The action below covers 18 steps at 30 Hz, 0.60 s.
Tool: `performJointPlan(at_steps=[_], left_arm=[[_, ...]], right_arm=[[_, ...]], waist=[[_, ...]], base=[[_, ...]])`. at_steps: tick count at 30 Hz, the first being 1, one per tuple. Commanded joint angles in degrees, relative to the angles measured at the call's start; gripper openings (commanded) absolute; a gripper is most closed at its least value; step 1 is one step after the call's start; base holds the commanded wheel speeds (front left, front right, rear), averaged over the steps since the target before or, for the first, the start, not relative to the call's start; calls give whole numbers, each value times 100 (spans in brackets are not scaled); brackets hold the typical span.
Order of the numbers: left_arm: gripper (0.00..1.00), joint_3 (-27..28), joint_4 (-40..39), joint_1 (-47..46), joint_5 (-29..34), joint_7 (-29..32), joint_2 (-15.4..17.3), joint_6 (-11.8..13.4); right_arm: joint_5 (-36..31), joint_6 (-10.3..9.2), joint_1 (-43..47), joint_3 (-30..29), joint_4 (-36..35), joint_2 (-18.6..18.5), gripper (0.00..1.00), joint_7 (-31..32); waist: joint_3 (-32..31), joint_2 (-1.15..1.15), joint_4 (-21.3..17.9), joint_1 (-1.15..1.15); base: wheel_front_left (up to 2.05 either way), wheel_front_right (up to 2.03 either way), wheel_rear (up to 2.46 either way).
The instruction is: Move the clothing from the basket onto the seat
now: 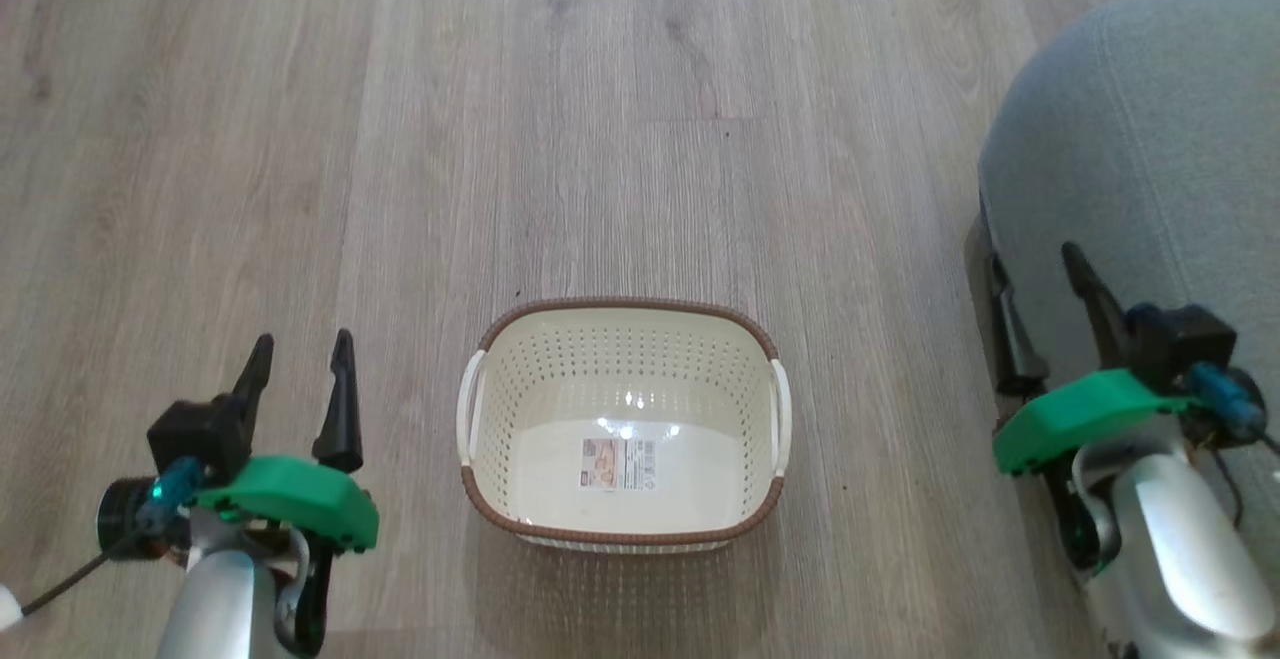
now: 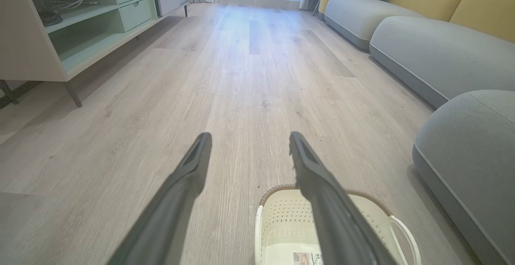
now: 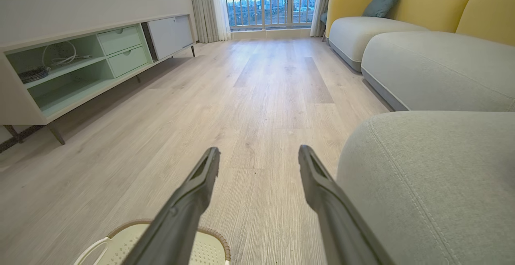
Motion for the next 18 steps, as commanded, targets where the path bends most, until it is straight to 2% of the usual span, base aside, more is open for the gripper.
performJointPlan(at_steps=[1,10,18], left_arm=[[100,219,-219,-111,43,-54,47,-31],[100,334,-317,36,156,-54,17,-24],[100,249,-266,135,-42,-54,12,-94]], right_arm=[[-10,-2,-51,128,-206,17,100,-59],[-43,-2,162,177,-191,158,100,-60],[-37,-2,211,213,-100,168,100,-60]], waist=[[-22,0,2,0],[-162,0,-16,0],[-238,0,-35,0]], base=[[0,0,0],[0,0,0],[0,0,0]])
